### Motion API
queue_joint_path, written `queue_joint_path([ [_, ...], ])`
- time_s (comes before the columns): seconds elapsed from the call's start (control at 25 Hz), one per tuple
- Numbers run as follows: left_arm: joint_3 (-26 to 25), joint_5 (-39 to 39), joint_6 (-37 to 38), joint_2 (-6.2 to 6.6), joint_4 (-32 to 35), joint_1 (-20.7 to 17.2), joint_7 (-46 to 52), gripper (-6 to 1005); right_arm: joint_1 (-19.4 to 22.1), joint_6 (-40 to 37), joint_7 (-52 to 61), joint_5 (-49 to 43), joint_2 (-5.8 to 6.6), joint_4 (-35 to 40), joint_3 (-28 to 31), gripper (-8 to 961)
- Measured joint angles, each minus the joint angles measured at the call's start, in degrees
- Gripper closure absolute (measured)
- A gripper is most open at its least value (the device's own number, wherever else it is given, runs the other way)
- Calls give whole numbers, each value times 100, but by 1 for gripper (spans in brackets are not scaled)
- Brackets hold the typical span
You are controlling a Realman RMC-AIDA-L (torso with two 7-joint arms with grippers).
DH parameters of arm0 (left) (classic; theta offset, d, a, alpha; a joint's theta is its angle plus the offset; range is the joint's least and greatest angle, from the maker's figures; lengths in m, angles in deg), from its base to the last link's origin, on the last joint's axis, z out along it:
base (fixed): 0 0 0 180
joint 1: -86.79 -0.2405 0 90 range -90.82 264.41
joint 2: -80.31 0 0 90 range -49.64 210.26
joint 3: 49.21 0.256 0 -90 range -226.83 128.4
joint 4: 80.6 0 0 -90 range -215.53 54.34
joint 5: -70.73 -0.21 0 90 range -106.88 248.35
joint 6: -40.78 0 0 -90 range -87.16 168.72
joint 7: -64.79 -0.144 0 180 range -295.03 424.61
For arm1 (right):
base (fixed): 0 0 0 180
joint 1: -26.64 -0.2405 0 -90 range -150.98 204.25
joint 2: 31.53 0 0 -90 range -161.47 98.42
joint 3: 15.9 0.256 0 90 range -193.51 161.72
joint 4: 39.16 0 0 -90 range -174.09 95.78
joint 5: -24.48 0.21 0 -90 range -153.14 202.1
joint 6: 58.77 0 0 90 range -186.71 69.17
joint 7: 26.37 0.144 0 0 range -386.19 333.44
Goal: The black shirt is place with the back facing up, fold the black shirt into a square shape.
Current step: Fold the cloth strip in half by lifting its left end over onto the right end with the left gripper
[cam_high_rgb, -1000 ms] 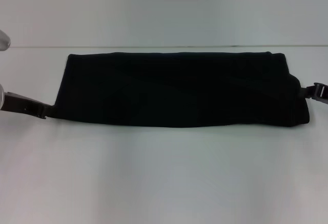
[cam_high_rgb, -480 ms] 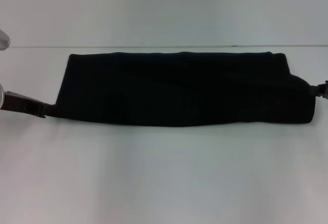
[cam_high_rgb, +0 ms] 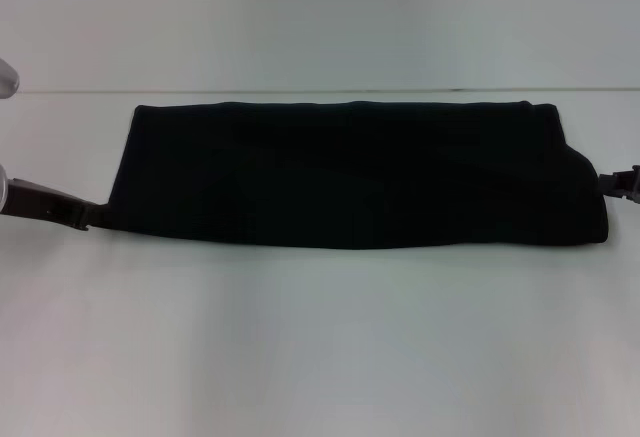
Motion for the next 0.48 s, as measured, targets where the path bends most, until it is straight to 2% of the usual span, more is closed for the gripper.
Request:
queue_joint_path([
  [0.12, 0, 0, 1, 1, 2, -13, 0, 997, 73, -126, -8, 13, 11, 46, 14, 869],
  [0.28, 0, -8, 5, -6, 23, -45, 15, 997, 194, -336, 14, 23, 94, 142, 74, 770],
  [0.48, -1, -9, 65, -18, 30, -68, 34, 998, 323, -845, -81, 91, 137, 413, 450, 640],
])
